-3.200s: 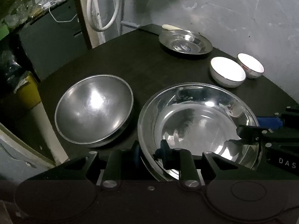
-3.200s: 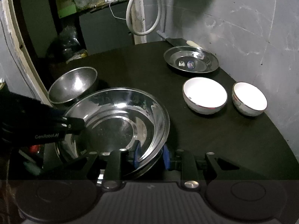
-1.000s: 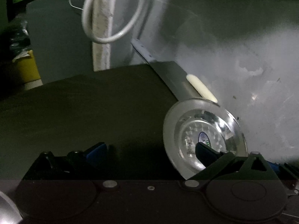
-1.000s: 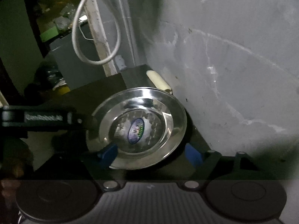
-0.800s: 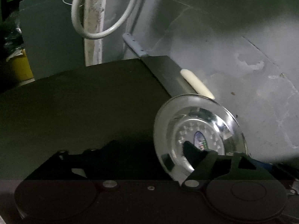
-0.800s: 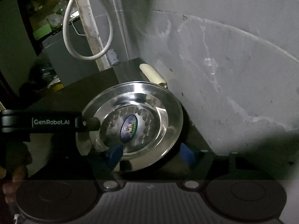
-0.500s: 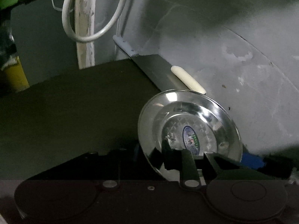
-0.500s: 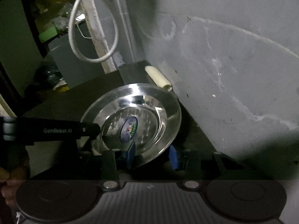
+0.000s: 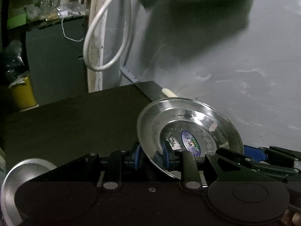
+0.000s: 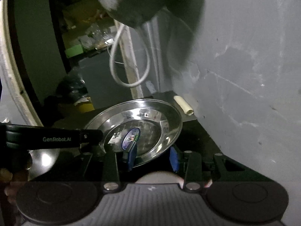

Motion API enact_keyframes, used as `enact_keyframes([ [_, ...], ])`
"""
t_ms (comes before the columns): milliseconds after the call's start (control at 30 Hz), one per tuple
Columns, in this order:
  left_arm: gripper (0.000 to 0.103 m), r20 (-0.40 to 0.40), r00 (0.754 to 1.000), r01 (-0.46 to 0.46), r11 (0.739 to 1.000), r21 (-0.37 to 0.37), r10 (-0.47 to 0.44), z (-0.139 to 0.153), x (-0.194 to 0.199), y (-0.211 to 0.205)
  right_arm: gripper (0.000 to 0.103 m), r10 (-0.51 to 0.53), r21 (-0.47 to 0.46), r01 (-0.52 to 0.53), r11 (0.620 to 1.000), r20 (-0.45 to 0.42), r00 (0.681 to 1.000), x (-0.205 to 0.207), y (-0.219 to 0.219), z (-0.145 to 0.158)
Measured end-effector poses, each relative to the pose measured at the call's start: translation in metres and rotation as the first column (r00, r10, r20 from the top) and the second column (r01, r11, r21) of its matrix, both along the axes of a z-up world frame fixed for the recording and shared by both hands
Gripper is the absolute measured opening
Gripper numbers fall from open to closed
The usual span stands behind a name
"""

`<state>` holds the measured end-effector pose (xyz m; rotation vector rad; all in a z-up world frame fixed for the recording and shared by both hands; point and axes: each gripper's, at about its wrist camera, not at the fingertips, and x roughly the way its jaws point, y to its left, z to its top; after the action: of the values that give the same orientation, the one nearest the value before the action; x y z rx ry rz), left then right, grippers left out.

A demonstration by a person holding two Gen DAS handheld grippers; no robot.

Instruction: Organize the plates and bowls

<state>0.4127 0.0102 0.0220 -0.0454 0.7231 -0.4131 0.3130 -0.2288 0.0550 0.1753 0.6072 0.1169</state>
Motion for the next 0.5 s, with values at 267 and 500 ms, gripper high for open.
enact_keyframes([
  [267, 0.027, -0.008, 1.000, -0.004, 1.000, -0.010, 0.004, 0.019, -0.121, 0.036, 0.041, 0.045, -0.008, -0.045, 0.999, 0.002, 0.999, -0.110, 0.032, 0.025],
  [500, 0.027, -0.093, 0.995, -0.034, 0.999, -0.006, 0.033, 0.005, -0.215, 0.062, 0.041, 0.113, -0.006, -0.114, 0.993, -0.061, 0.992, -0.199, 0.056, 0.017],
])
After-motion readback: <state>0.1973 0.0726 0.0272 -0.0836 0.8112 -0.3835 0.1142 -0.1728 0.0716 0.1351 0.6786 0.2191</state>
